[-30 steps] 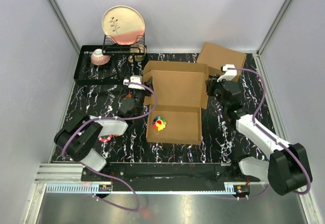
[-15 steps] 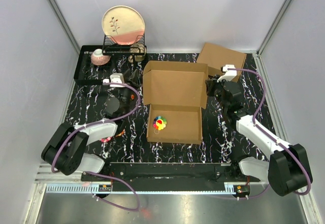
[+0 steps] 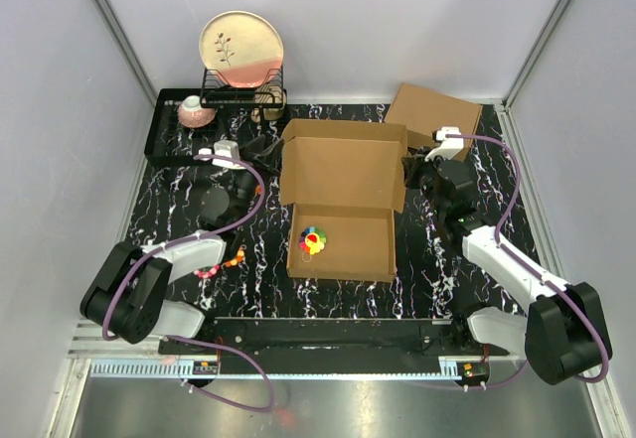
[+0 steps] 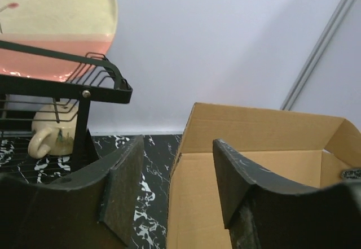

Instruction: Fold the paper box

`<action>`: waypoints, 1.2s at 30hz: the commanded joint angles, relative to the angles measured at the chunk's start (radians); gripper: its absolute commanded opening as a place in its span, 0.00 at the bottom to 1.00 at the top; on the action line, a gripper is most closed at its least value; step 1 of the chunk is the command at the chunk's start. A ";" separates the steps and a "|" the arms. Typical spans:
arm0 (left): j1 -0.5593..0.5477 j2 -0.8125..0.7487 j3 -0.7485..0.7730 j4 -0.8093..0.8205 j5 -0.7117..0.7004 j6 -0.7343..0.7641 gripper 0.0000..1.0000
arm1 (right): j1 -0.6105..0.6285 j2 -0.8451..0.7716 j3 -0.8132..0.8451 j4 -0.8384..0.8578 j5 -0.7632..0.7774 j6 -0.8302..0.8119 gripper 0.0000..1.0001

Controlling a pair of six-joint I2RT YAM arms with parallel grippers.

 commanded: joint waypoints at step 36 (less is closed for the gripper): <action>0.001 0.063 0.034 -0.007 0.162 -0.012 0.00 | -0.003 -0.062 -0.029 0.112 -0.030 0.001 0.06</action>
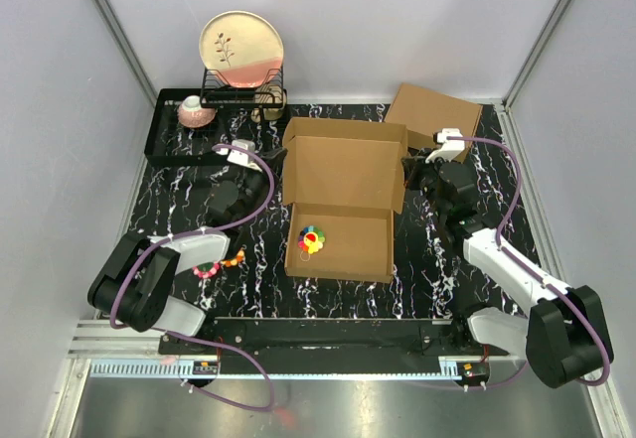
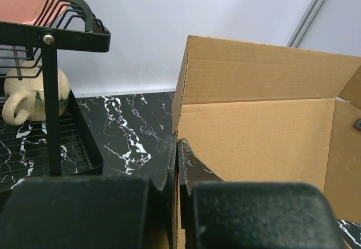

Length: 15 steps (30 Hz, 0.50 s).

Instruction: Fold the paper box

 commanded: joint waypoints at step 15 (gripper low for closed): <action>-0.199 -0.025 -0.186 0.477 -0.194 0.089 0.00 | 0.242 -0.183 -0.265 0.393 0.232 -0.166 0.00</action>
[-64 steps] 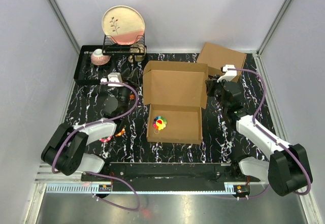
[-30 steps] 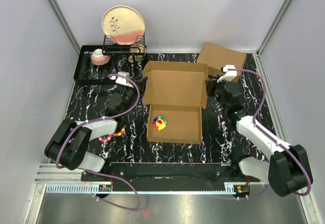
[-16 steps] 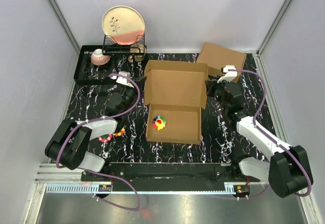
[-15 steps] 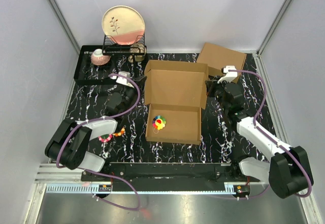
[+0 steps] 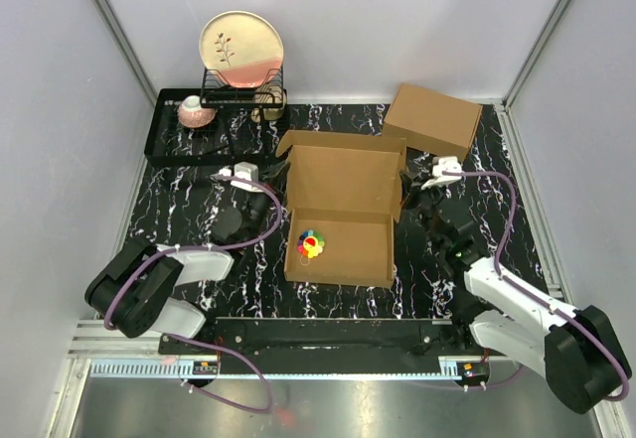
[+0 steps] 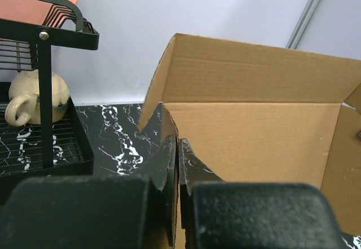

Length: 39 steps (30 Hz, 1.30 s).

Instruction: Fold the paper box

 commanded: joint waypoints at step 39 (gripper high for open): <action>-0.366 -0.194 -0.231 0.323 -0.333 0.184 0.00 | 0.276 -0.170 -0.200 0.270 0.323 -0.023 0.00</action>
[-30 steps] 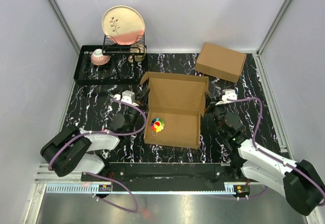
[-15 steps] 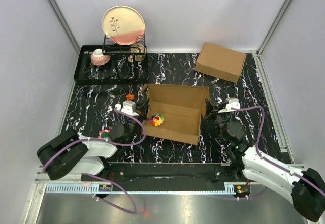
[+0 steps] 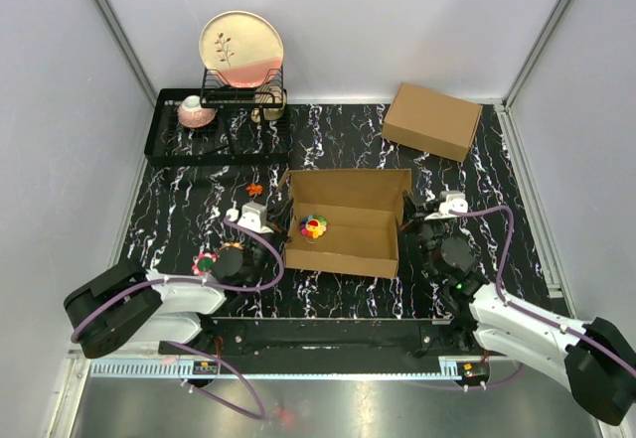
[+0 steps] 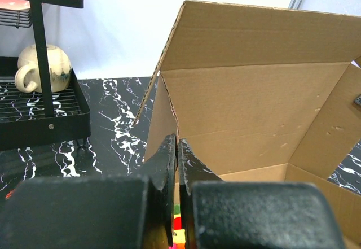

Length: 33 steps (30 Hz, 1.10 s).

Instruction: Fold the paper box

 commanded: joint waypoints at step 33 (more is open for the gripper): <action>-0.080 -0.046 -0.055 0.282 -0.059 0.059 0.00 | 0.122 0.190 -0.069 0.245 0.109 0.191 0.00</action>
